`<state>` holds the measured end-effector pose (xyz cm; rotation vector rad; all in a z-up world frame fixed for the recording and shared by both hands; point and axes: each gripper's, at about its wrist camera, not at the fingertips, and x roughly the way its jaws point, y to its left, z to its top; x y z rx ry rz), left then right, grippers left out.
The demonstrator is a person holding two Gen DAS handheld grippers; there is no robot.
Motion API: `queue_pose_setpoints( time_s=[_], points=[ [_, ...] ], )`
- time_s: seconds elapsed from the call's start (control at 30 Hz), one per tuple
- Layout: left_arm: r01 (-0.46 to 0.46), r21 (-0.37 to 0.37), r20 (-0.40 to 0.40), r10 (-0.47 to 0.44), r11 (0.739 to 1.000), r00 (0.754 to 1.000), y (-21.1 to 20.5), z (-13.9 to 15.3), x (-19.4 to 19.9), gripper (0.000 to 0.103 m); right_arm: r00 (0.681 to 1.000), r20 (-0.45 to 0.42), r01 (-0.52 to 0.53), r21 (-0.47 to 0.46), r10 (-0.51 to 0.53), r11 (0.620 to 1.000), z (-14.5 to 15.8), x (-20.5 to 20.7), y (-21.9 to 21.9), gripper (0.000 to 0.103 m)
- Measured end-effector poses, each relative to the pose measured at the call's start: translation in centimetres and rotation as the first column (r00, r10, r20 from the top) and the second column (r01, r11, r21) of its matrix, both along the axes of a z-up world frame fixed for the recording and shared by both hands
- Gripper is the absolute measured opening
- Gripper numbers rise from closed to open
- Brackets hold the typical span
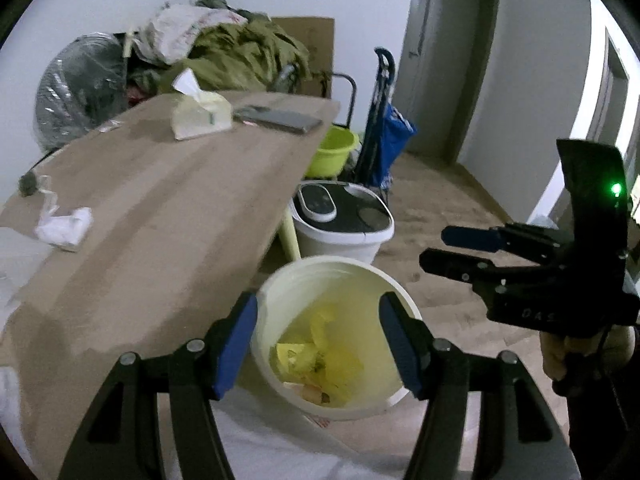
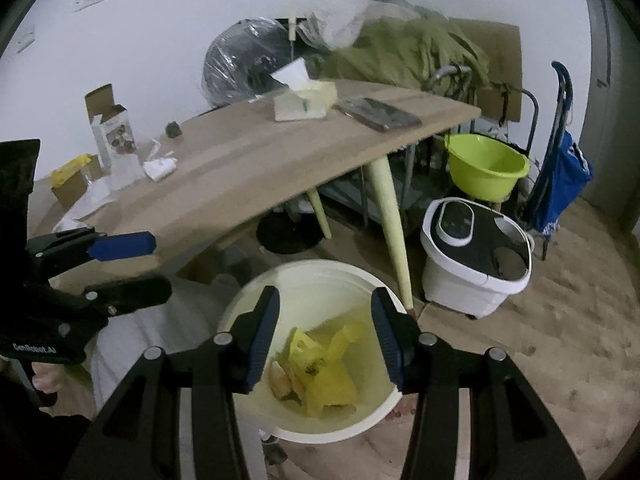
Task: Collect trash
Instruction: 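Move both tools back over the plastic wrap on the table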
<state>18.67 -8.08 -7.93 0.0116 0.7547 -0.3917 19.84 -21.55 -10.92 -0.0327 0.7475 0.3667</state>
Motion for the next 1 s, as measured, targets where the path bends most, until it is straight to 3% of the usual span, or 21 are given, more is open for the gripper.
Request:
queue_pose_setpoints(
  time_s=[0.5, 1.0],
  points=[
    [-0.179, -0.017, 0.082, 0.18, 0.984, 0.98, 7.8, 2.9, -3.7, 0.063, 0.991, 0.05, -0.121, -0.028, 0.122, 0.992, 2.9, 0.5, 5.4, 0.048],
    [-0.435, -0.025, 0.088, 0.435, 0.9, 0.896, 16.9, 3.2, -8.7, 0.063, 0.949, 0.062, -0.31, -0.022, 0.31, 0.951, 3.2, 2.2, 13.2, 0.048]
  ],
)
